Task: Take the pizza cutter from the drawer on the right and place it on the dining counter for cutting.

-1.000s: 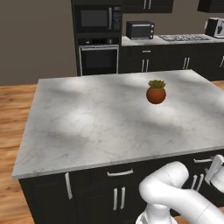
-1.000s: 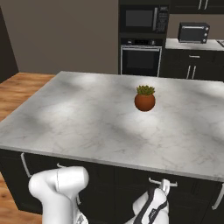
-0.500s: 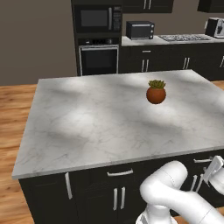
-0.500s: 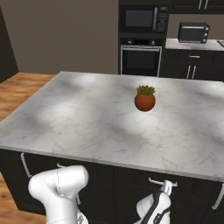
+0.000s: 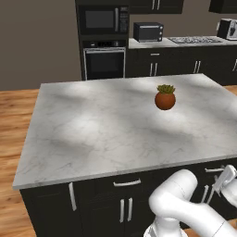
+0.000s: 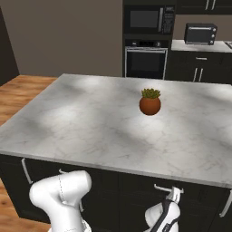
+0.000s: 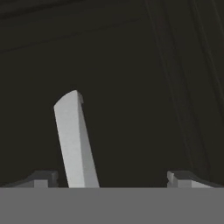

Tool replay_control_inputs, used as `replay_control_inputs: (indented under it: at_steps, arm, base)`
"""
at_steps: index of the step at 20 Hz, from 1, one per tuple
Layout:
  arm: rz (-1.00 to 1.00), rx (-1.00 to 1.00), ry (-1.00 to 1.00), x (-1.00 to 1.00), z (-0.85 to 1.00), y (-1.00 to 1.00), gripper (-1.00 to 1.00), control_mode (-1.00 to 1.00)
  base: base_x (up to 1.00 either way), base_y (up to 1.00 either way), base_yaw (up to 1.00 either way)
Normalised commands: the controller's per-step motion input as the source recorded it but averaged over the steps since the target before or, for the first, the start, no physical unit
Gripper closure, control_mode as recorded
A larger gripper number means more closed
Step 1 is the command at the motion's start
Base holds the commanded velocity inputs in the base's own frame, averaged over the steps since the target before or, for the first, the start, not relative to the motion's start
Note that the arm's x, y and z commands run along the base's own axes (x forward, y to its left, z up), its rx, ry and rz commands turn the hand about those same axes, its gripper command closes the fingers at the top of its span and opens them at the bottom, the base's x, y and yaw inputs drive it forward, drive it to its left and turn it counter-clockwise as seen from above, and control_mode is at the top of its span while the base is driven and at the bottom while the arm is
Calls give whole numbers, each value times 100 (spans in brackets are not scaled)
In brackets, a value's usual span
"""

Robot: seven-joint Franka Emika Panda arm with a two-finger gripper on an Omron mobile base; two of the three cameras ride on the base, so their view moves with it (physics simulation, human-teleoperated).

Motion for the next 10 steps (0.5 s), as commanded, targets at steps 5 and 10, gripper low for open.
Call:
replay_control_inputs:
  at_steps: [5, 10]
  arm:
    - [0, 0, -4, 25, 0, 0, -100, -100]
    - [0, 0, -1, 18, 0, 0, -100, -100]
  base:
    - [0, 0, 0]
    - [0, 0, 0]
